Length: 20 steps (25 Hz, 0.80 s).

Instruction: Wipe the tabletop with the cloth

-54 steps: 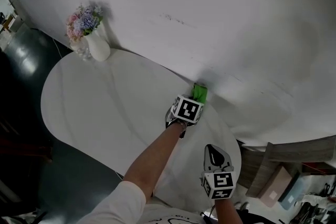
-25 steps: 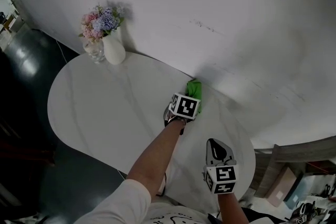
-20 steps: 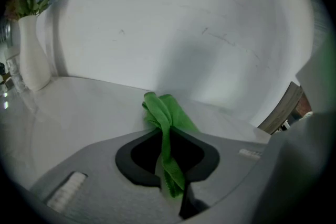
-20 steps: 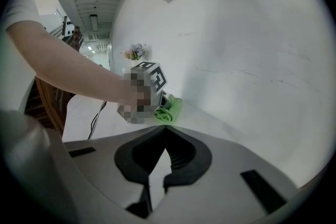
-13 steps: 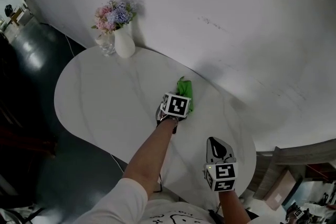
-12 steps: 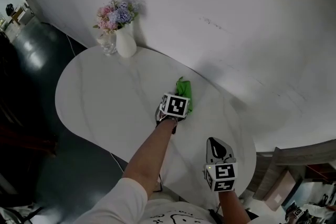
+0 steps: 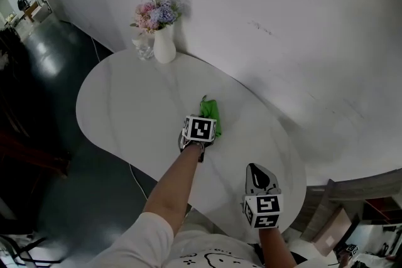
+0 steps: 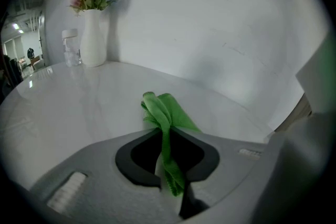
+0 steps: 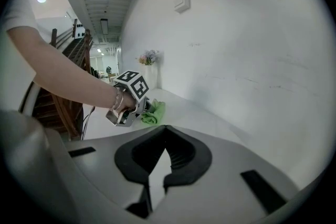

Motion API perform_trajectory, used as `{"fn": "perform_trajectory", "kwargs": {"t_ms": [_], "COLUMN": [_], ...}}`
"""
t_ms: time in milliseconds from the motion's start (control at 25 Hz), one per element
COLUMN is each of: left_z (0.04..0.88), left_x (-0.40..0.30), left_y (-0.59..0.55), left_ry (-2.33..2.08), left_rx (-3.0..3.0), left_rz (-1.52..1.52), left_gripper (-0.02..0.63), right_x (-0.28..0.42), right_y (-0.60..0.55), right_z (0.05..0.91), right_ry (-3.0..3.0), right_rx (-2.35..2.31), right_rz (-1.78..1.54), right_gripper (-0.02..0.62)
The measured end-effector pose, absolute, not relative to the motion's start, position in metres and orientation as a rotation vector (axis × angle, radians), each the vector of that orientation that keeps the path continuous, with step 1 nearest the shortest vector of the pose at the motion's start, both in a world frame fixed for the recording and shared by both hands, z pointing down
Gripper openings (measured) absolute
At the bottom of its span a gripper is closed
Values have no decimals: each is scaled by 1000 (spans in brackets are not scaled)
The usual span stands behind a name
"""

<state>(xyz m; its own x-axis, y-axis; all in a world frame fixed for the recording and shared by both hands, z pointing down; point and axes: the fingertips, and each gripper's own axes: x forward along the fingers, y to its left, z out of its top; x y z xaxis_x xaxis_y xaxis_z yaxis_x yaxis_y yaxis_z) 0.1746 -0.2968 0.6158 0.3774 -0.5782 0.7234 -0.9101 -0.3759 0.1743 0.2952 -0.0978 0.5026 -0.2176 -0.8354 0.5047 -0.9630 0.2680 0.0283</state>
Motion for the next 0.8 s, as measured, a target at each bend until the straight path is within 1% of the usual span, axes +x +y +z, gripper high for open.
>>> {"fn": "perform_trajectory", "kwargs": {"t_ms": [800], "left_z": [619], "left_x": [70], "left_y": [-208], "left_ry": [-1460], "left_rx": [1899], "left_rz": [629], "left_gripper": [58], "right_x": [257], "right_y": [-50], "right_z": [485], "right_ry": [-2255], "right_rx": [1641], "right_rz": [441], "right_gripper": [-2]}}
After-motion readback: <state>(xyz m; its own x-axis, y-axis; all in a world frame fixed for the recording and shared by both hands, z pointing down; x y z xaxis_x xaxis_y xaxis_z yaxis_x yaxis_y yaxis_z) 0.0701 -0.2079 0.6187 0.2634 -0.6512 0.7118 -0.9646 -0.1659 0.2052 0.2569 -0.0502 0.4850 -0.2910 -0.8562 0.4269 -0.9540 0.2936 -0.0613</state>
